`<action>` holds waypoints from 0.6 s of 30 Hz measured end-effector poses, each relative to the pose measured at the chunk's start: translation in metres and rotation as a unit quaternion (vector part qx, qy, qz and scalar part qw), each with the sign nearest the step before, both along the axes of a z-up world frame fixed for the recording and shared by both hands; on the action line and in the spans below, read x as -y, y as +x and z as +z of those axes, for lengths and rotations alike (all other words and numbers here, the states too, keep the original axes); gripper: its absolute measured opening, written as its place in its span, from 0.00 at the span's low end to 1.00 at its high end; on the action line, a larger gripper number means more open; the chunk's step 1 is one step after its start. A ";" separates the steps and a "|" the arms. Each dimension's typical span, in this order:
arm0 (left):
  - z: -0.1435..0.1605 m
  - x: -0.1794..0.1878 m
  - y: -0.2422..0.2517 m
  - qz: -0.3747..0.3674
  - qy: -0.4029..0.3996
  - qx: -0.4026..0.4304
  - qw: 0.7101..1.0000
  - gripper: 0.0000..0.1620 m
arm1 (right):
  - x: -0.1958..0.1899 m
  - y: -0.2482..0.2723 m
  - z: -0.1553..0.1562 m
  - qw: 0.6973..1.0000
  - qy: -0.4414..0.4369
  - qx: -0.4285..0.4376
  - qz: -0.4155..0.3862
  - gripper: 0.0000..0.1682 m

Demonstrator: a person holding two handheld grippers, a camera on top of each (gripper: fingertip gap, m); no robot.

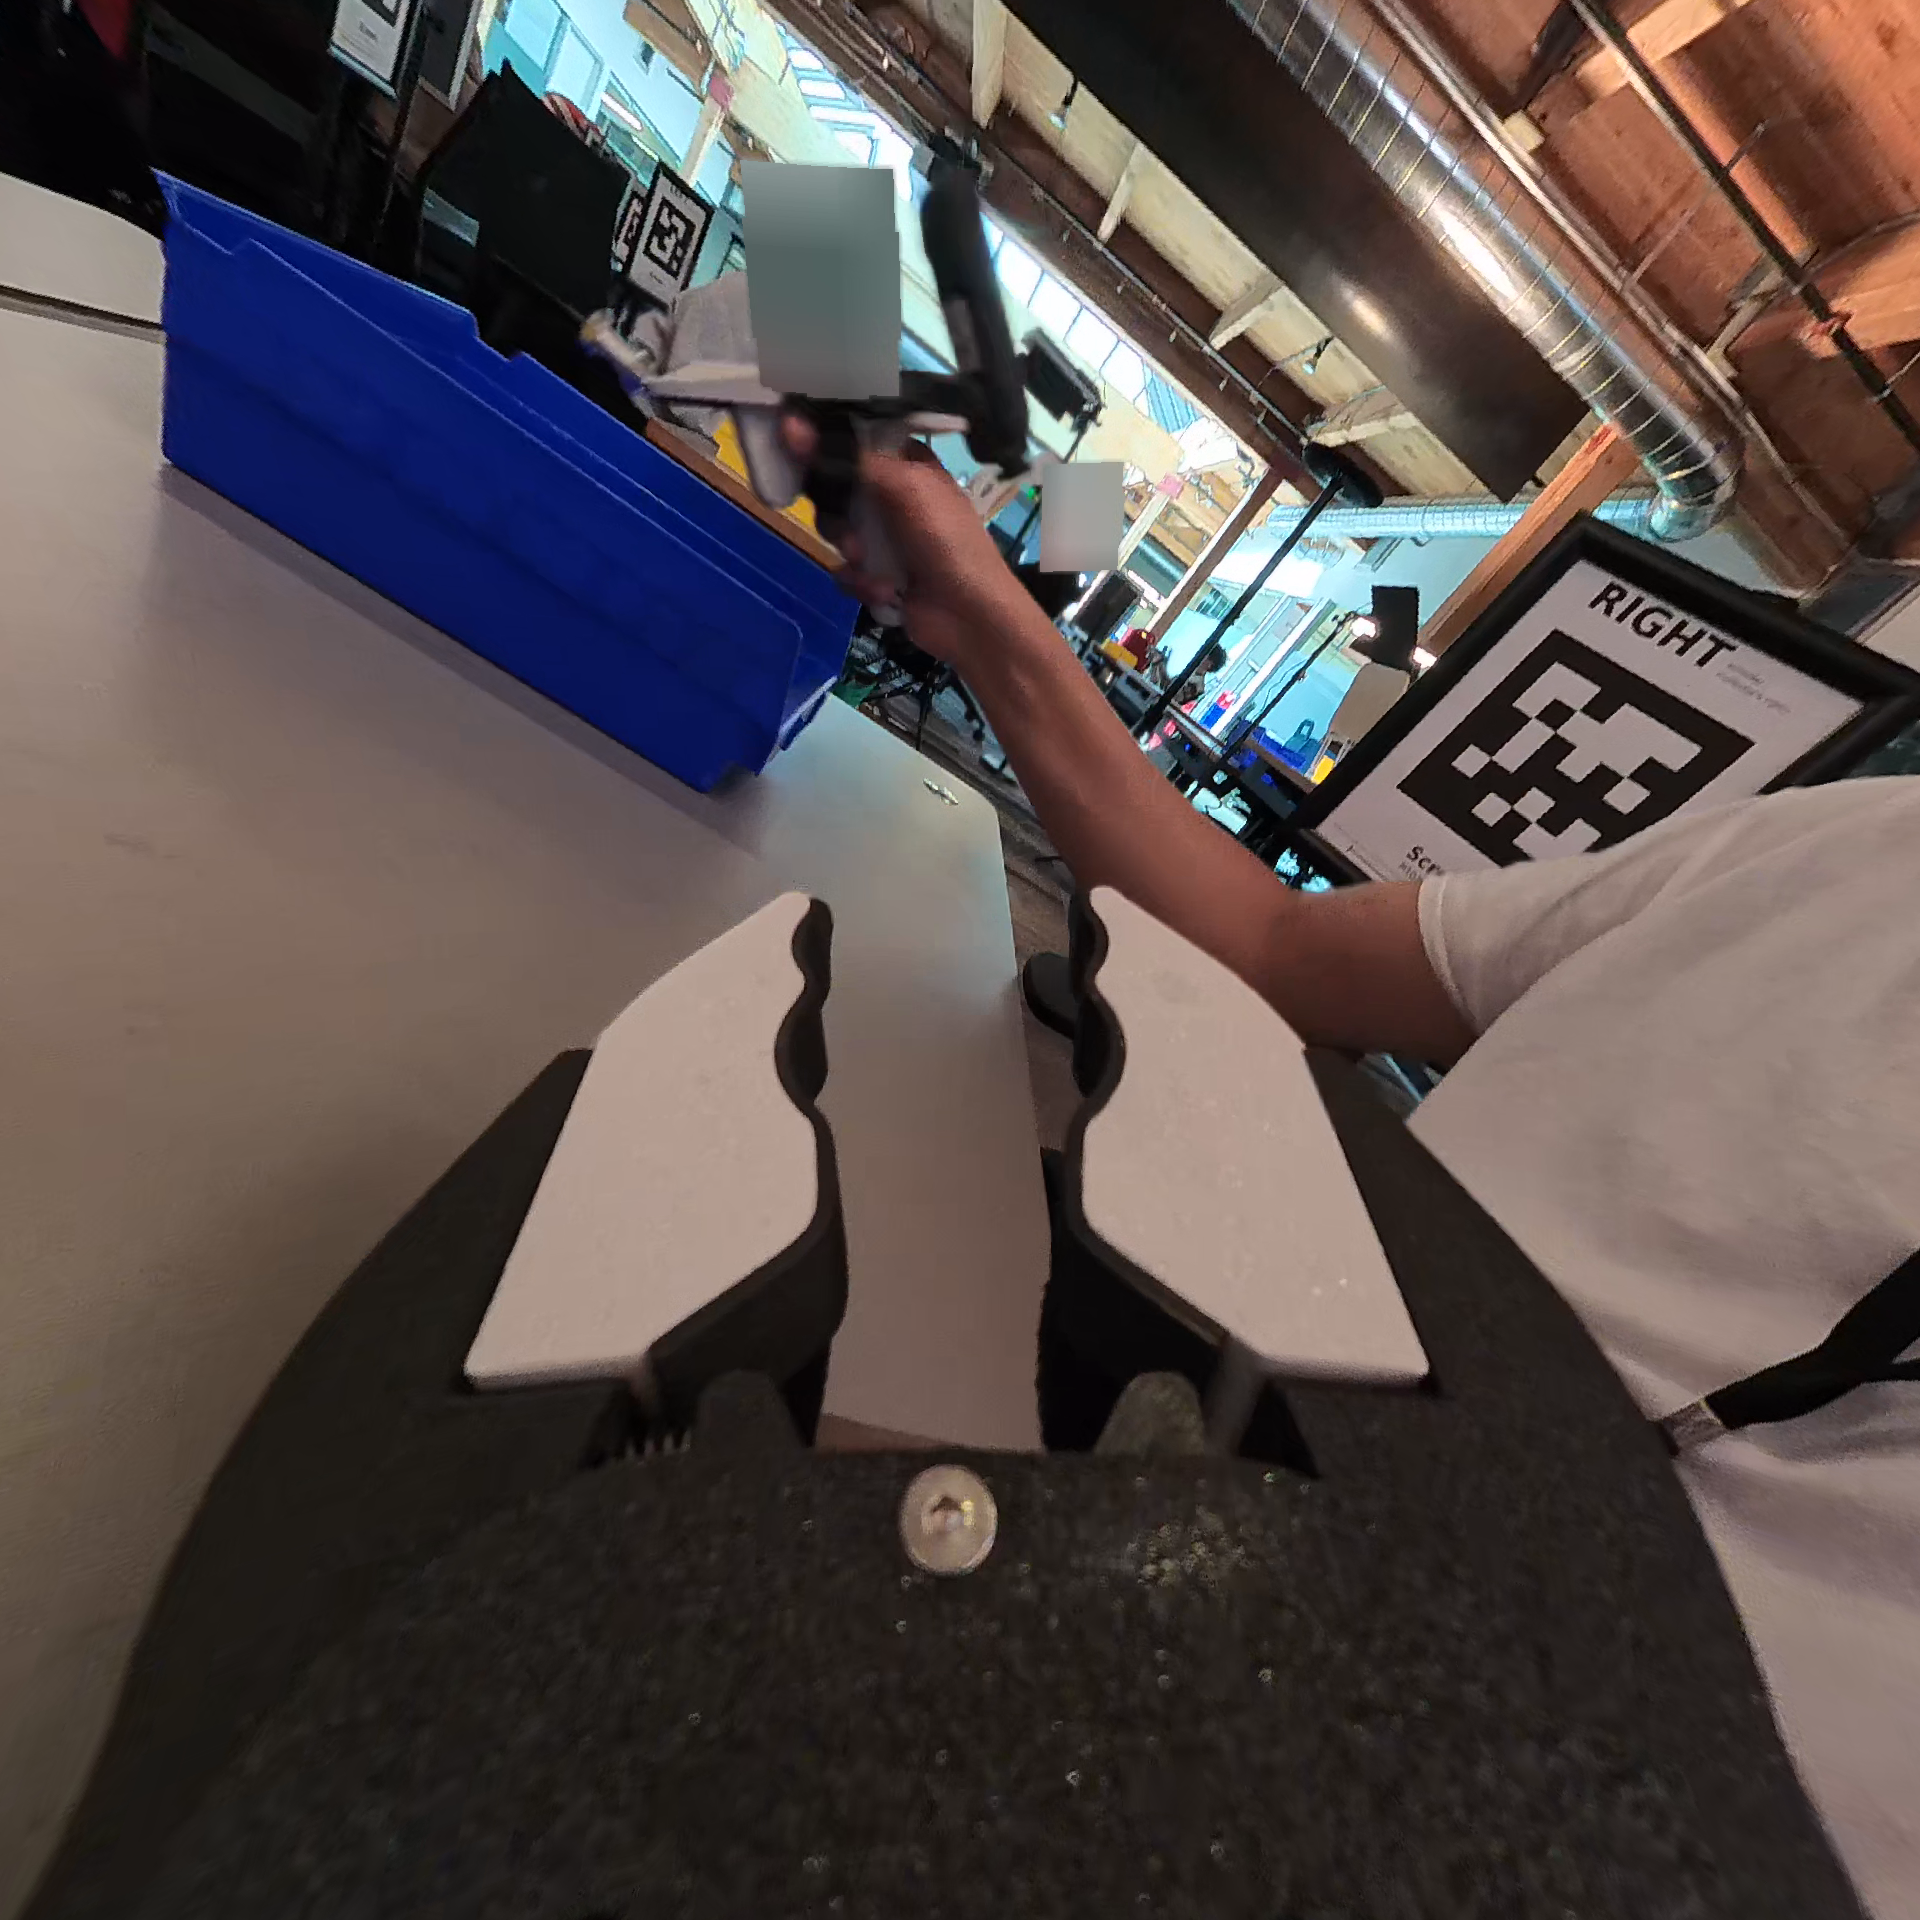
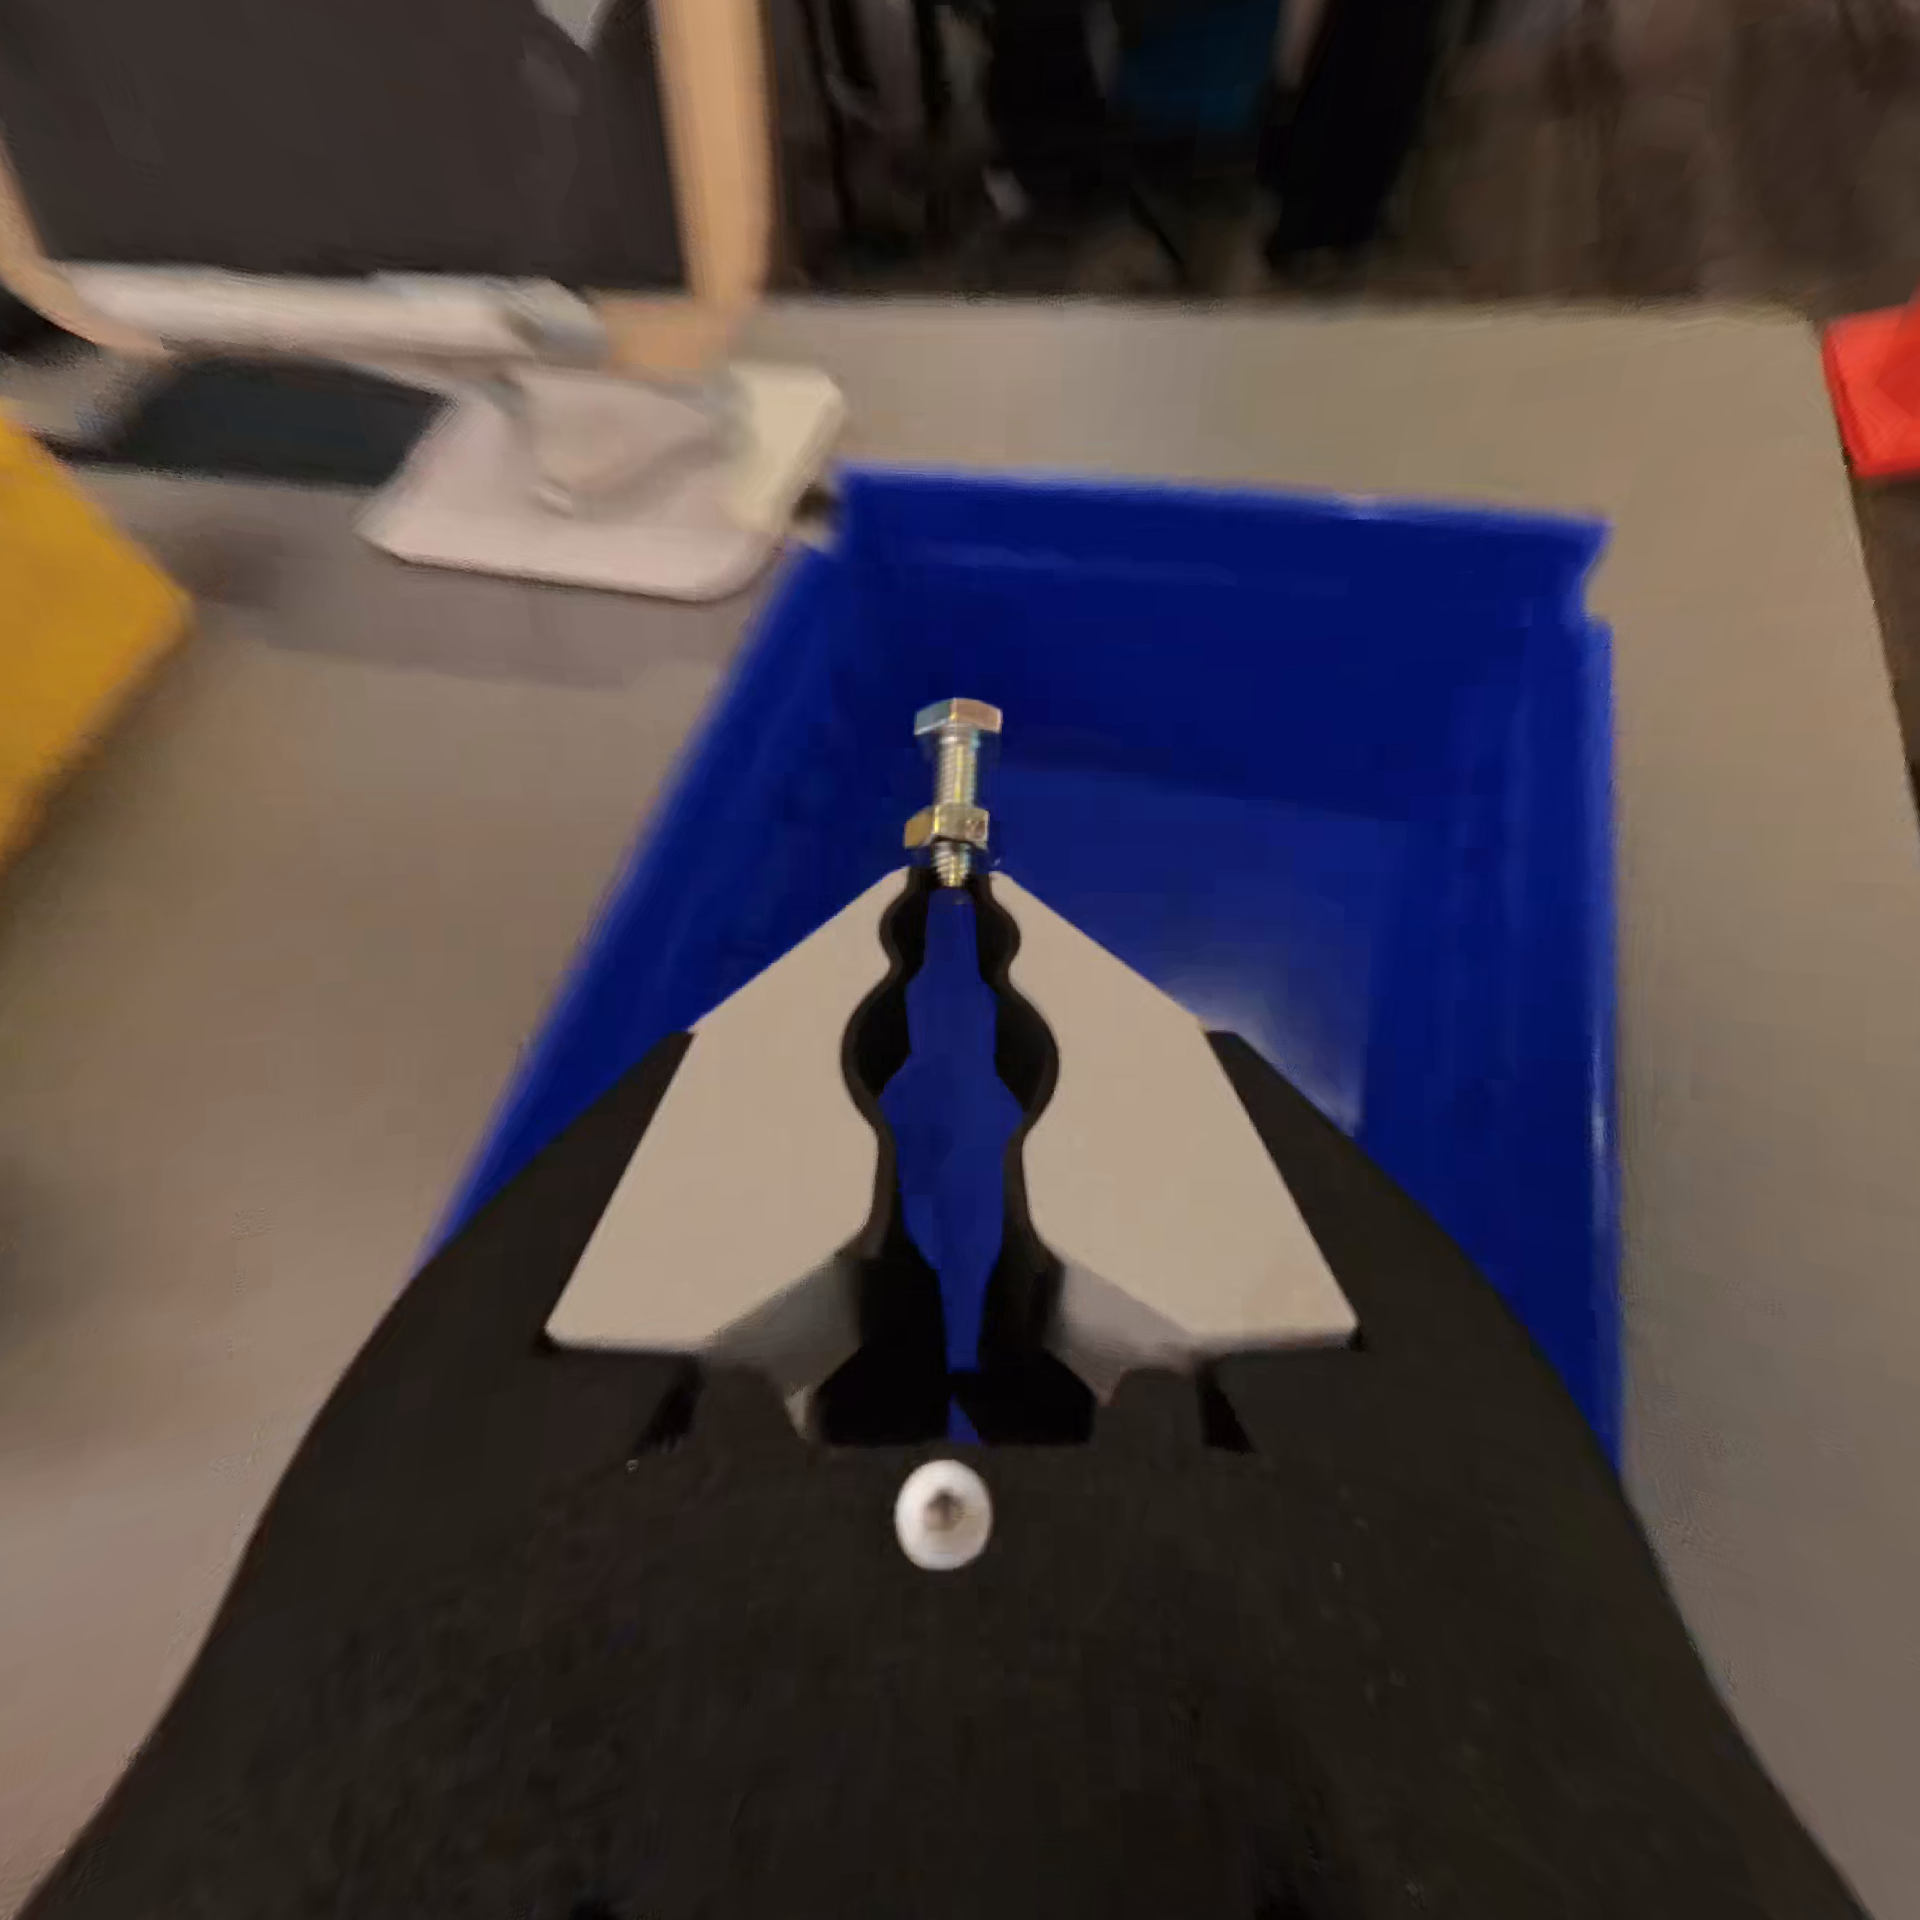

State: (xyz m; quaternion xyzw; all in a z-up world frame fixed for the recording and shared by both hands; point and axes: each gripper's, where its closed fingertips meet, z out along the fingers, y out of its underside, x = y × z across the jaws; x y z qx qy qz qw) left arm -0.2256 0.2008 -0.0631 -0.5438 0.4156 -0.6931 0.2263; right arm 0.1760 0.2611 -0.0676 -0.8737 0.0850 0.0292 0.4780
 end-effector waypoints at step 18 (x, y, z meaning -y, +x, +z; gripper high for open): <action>-0.013 0.010 0.004 -0.018 0.026 -0.035 0.999 0.22 | -0.027 0.069 -0.119 0.974 -0.199 0.016 -0.108 0.06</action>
